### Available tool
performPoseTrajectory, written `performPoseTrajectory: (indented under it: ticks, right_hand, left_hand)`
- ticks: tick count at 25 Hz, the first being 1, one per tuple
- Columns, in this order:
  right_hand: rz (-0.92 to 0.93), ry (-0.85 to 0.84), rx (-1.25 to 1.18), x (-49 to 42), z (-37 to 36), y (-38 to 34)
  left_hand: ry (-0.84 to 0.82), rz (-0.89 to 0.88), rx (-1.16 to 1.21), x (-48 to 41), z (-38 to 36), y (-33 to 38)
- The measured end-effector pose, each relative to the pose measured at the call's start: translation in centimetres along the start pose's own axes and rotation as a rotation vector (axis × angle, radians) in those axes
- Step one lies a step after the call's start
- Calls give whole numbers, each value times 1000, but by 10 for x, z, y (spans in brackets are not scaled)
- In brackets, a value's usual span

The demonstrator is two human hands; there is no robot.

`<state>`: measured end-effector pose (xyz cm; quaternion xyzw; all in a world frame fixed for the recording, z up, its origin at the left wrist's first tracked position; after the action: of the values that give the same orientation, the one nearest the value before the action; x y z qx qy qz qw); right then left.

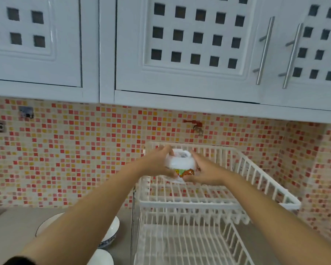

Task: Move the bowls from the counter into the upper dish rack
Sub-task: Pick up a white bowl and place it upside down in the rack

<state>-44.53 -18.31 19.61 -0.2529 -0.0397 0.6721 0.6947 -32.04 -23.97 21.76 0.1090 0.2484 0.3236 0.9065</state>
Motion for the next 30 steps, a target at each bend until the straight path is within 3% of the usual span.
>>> performPoseTrajectory:
  ticks: [5,19,24,30]
  right_hand:
    - [-7,-116,148,-27,-29,28]
    - [-61,-139,283,-19,-18,21]
    - [92,111,232,-21,2,-74]
    - [226,88,166,-45,-72,-222]
  left_hand:
    - [-105,39,-180,-16,-37,-11]
    - [-133,10,-234,-8,-28,-9]
    - [54,5,-319,15,48,-36]
    - [94,275,-344,107,124,-147]
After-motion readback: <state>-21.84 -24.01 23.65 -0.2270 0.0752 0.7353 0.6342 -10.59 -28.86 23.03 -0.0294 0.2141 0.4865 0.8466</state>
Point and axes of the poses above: each hand's wrist, its own x-axis away from the middle knuckle, its own z-axis out of the back of the hand, y = z × x, the point moved 9 cm from there along -x, towards the middle knuckle, and after that the axes turned 10 degrees about y, right-handed, at the moved point
